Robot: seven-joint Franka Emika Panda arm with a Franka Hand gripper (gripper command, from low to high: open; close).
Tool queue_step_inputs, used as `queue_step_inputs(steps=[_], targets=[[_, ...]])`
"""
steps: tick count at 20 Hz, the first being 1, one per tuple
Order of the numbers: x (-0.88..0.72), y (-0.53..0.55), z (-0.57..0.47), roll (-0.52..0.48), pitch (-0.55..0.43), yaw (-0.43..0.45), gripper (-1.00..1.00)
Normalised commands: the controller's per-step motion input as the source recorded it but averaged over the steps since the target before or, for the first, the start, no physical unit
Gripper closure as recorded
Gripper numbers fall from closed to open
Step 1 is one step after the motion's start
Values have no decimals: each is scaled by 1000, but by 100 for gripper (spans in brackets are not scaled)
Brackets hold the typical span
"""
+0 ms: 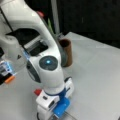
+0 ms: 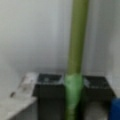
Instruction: Flower insertion into a vase
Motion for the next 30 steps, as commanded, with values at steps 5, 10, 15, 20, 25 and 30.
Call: queue_step_inputs(steps=[5, 10, 15, 20, 25, 30], targets=[[-60, 199, 484, -99, 201, 34, 100], [-61, 225, 423, -71, 102, -10, 100], [-135, 243, 377, -50, -57, -62, 100], [-326, 301, 416, -6, -69, -83, 100], [-407, 328, 331, 42, -43, -112, 100], [-452, 445, 197, 88, -74, -138, 100]])
